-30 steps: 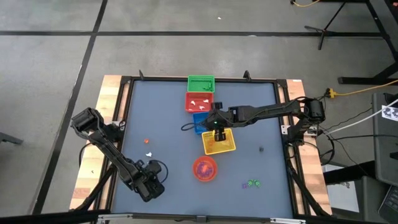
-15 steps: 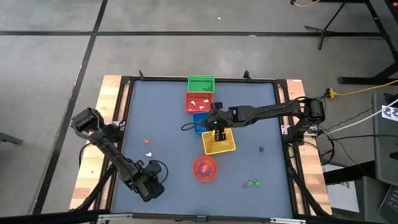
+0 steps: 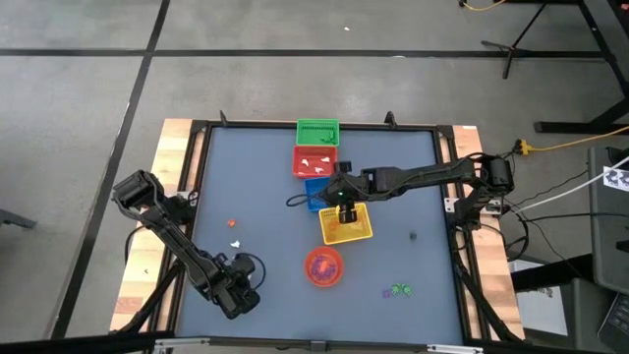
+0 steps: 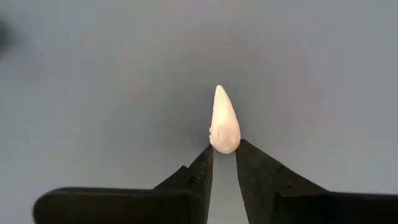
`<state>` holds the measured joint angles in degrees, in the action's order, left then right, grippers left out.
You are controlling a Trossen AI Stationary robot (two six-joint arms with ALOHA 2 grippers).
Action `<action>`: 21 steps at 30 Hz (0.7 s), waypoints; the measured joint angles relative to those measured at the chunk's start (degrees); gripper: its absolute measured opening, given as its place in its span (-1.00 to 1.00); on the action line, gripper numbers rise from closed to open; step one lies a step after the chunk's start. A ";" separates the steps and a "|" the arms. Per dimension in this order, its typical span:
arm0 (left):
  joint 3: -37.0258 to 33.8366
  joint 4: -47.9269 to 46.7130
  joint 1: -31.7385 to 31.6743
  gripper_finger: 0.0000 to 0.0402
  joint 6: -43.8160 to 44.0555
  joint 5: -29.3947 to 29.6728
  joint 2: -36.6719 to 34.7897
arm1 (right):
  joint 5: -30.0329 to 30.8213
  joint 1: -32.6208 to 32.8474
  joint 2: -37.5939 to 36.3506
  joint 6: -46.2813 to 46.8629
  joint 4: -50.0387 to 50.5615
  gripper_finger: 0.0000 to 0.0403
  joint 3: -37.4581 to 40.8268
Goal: Sort Halloween decoration
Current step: Put the white ghost toy into the red bin
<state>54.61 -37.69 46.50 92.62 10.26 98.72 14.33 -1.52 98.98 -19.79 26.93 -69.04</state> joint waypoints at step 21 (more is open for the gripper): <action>0.00 0.00 0.00 -0.95 -0.22 1.64 -0.02 | -0.02 0.00 0.00 0.00 0.00 -0.09 0.00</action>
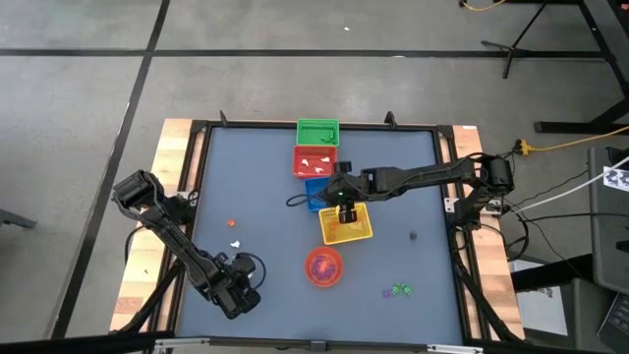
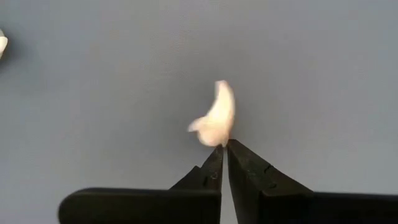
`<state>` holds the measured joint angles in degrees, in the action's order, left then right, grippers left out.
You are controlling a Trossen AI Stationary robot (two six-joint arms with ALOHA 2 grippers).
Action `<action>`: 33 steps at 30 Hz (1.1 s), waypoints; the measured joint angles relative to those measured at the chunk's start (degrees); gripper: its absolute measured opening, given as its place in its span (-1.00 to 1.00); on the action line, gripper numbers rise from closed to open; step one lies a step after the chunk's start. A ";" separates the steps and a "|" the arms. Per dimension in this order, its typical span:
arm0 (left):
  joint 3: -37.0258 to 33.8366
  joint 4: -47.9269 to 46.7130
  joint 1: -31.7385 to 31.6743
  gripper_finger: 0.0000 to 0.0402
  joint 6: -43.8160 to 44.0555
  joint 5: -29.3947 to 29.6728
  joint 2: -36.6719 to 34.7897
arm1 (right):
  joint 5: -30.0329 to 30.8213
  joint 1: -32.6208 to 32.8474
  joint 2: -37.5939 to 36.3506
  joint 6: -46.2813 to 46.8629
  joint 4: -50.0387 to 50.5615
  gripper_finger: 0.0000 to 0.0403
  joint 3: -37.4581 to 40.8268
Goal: Sort Halloween decoration
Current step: Put the white ghost toy into the red bin
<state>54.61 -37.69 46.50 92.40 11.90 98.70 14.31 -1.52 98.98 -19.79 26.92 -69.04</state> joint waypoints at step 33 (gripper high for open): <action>0.00 -2.62 -0.86 -0.12 -8.98 2.80 -0.02 | -0.02 0.00 0.00 -0.01 0.02 -0.09 0.00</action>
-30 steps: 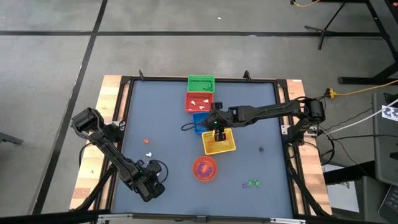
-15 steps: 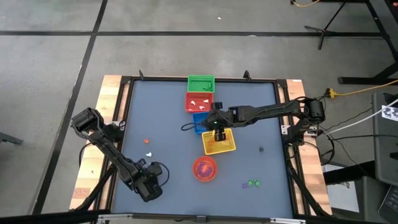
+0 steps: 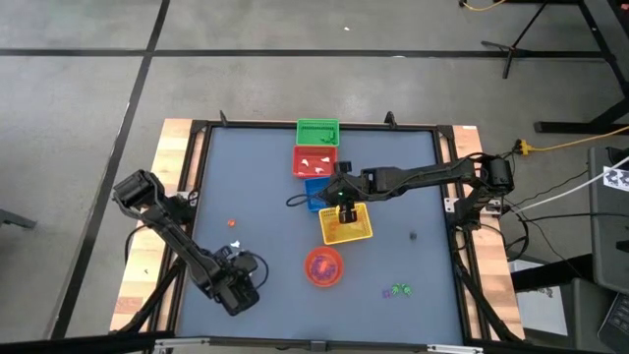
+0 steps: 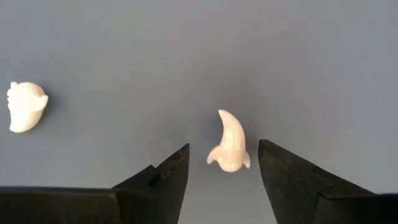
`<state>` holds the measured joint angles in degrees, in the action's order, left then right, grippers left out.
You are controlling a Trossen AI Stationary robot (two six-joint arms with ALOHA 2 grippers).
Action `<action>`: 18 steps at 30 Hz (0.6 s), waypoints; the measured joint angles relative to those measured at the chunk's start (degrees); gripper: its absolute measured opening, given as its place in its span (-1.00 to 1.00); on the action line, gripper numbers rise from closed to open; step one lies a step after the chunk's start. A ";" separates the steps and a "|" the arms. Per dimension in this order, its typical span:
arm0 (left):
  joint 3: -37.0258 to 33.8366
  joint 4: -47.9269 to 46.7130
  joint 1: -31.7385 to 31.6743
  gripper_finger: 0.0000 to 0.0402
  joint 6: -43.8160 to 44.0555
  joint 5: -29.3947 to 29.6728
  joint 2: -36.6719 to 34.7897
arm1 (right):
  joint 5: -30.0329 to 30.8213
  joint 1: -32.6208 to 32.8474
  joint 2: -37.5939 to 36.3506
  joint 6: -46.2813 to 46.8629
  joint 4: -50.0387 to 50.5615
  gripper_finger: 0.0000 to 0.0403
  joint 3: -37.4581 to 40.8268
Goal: Sort Halloween decoration
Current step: Put the white ghost toy into the red bin
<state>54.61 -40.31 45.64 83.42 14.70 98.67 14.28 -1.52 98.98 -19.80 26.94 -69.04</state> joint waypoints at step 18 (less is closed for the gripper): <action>0.00 0.26 -1.15 -0.12 -0.54 0.03 0.00 | 0.00 0.00 0.00 0.01 0.02 -0.09 0.00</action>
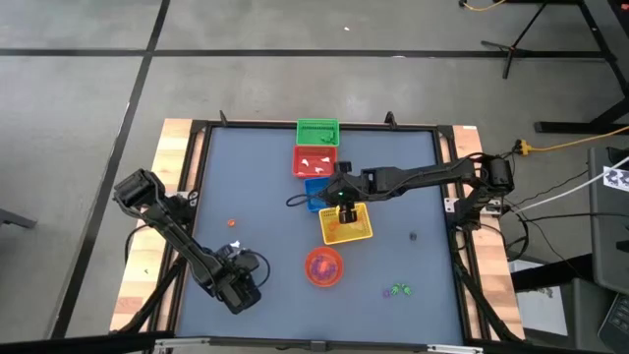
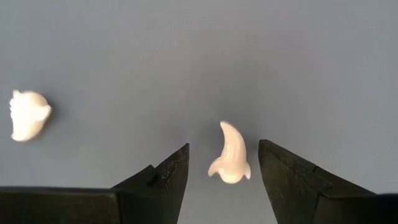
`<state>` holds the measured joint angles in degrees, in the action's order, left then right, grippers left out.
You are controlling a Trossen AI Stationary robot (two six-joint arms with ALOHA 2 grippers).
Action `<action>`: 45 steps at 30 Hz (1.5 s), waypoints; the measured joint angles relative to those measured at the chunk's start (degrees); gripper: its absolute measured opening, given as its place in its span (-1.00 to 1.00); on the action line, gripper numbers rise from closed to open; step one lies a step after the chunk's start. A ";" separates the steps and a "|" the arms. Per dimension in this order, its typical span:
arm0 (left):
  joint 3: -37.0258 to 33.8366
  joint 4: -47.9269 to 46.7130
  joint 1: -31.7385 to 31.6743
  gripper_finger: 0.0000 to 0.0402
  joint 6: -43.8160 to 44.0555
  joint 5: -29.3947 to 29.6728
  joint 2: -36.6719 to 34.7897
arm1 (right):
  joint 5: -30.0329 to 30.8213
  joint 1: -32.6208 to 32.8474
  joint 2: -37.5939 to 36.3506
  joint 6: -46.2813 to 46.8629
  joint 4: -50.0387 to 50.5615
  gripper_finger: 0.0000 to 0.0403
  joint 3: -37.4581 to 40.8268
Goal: Sort Halloween decoration
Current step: Put the white ghost toy into the red bin
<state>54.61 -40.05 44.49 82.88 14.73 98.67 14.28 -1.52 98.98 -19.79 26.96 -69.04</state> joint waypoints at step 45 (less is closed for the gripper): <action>-1.79 1.76 -0.20 -0.77 0.54 -1.88 -0.07 | 0.00 0.02 0.00 0.00 0.02 -0.09 0.00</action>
<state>52.82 -38.30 44.29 83.42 12.86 98.61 14.28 -1.50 98.98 -19.79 26.98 -69.04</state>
